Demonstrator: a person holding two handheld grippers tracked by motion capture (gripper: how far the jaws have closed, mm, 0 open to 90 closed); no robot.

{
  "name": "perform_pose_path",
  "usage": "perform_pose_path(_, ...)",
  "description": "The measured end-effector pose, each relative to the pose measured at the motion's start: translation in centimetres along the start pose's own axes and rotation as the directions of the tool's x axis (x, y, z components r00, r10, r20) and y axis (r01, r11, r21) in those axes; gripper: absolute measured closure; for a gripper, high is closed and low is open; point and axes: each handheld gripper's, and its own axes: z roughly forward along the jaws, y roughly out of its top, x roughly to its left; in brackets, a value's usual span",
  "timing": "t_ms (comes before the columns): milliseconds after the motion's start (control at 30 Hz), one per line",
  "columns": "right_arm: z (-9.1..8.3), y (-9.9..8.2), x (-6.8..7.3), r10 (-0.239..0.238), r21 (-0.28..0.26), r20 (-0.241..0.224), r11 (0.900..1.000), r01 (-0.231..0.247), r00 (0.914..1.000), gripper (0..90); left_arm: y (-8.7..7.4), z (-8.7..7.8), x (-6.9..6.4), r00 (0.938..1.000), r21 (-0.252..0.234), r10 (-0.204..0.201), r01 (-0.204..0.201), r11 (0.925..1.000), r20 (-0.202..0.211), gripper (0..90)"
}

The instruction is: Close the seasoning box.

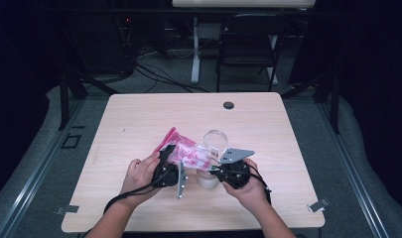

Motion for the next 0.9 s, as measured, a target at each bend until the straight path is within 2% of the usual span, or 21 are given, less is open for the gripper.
perform_pose_path(200,0.1,0.1,0.2,-0.008,-0.012,0.002,0.9999,0.008,1.0000,90.0,-0.4,0.2,-0.7,0.9995,0.006,-0.026,0.026,0.9996,0.016,66.6)
perform_pose_path(367,0.0,0.1,0.3,-0.012,-0.020,0.003,0.9997,0.012,0.9999,89.9,-0.6,0.4,-1.0,0.9969,0.017,-0.059,0.059,0.9981,0.052,67.1)
perform_pose_path(500,0.0,0.2,0.4,-0.007,-0.033,0.004,0.9994,0.008,1.0000,89.7,-0.8,0.6,-1.0,0.9916,0.018,-0.098,0.097,0.9951,0.084,68.6)
perform_pose_path(600,-0.1,0.2,0.4,-0.005,-0.038,-0.002,0.9993,0.005,1.0000,89.4,-1.1,0.9,-1.1,0.9840,0.014,-0.136,0.135,0.9907,0.115,69.5)
perform_pose_path(633,-0.1,0.2,0.4,0.001,-0.047,-0.001,0.9989,-0.001,1.0000,88.9,-1.2,1.0,-1.1,0.9795,0.017,-0.152,0.151,0.9884,0.132,69.9)
perform_pose_path(667,-0.1,0.2,0.4,0.004,-0.053,-0.004,0.9986,-0.004,1.0000,88.2,-1.2,1.0,-1.1,0.9795,0.017,-0.152,0.151,0.9884,0.132,70.3)
perform_pose_path(700,-0.1,0.2,0.3,0.005,-0.054,-0.006,0.9985,-0.006,1.0000,86.8,-1.3,1.1,-1.1,0.9747,0.019,-0.167,0.166,0.9860,0.149,70.6)
perform_pose_path(733,-0.2,0.2,0.3,0.009,-0.061,-0.005,0.9981,-0.009,1.0000,85.0,-1.4,1.3,-1.2,0.9657,0.017,-0.189,0.189,0.9818,0.178,71.0)
perform_pose_path(800,-0.2,0.2,0.2,0.014,-0.072,-0.004,0.9973,-0.014,0.9999,80.5,-1.7,1.6,-1.3,0.9523,0.019,-0.219,0.220,0.9754,0.213,71.4)
perform_pose_path(833,-0.2,0.2,0.2,0.014,-0.072,-0.004,0.9973,-0.014,0.9999,80.5,-1.7,1.6,-1.3,0.9523,0.019,-0.219,0.220,0.9754,0.213,71.7)
perform_pose_path(867,-0.3,0.2,0.2,0.015,-0.087,-0.005,0.9961,-0.016,0.9999,75.7,-1.9,1.9,-1.4,0.9372,0.017,-0.253,0.256,0.9664,0.240,71.9)
perform_pose_path(900,-0.3,0.2,0.2,0.015,-0.090,-0.007,0.9958,-0.016,0.9999,73.7,-2.1,2.1,-1.4,0.9306,0.021,-0.263,0.267,0.9636,0.254,72.0)
